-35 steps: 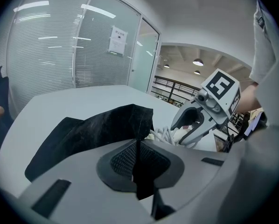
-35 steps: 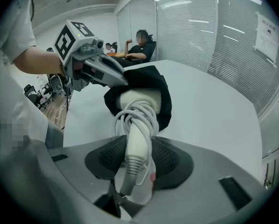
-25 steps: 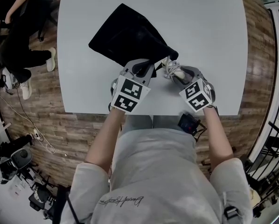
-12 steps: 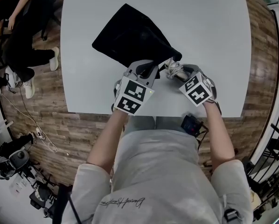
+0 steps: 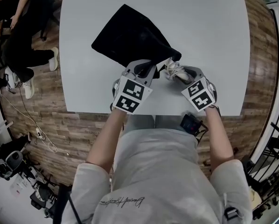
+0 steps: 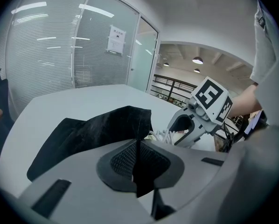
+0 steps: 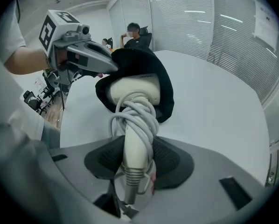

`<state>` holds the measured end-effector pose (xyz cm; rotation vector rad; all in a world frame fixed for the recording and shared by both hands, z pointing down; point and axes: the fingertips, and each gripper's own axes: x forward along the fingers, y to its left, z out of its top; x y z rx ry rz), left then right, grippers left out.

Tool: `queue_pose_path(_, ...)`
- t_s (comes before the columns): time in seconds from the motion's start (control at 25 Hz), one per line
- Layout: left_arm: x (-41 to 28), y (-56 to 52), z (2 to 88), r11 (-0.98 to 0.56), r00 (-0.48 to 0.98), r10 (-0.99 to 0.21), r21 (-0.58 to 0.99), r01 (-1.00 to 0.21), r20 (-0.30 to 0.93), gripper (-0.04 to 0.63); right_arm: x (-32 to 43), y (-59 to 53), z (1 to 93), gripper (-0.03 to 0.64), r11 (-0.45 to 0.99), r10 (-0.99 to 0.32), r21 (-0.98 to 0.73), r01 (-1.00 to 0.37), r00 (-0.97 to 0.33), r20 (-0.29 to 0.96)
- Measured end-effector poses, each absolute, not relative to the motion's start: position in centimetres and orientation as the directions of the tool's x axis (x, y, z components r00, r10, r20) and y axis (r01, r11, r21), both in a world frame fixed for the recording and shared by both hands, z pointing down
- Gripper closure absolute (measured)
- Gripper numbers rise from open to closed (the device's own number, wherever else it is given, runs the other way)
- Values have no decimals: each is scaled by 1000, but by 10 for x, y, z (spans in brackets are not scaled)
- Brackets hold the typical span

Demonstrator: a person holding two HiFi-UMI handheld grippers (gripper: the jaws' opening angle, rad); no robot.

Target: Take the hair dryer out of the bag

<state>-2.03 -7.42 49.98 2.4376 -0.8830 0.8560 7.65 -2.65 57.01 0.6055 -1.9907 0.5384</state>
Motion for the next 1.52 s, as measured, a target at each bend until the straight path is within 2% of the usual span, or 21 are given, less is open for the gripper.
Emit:
queue_pose_path(0.76, -25, -74, 505, -715, 595, -430, 146, -683, 679, 569, 129, 12, 526, 420, 732, -245, -123, -671, -427, 871)
queue_pose_path(1.04, -28, -77, 508, -717, 590, -427, 141, -683, 685, 569, 167, 7, 520, 420, 626, -332, -102, -773, -383, 862)
queue_pose_path(1.28, -29, -76, 510, -720, 587, -422, 138, -680, 691, 569, 193, -24, 531, 420, 479, -423, -106, -871, -334, 842)
queue_pose_path(1.52, -22, -70, 510, -729, 589, -412, 137, -671, 695, 571, 198, -49, 555, 420, 402, -443, -133, -906, -319, 838)
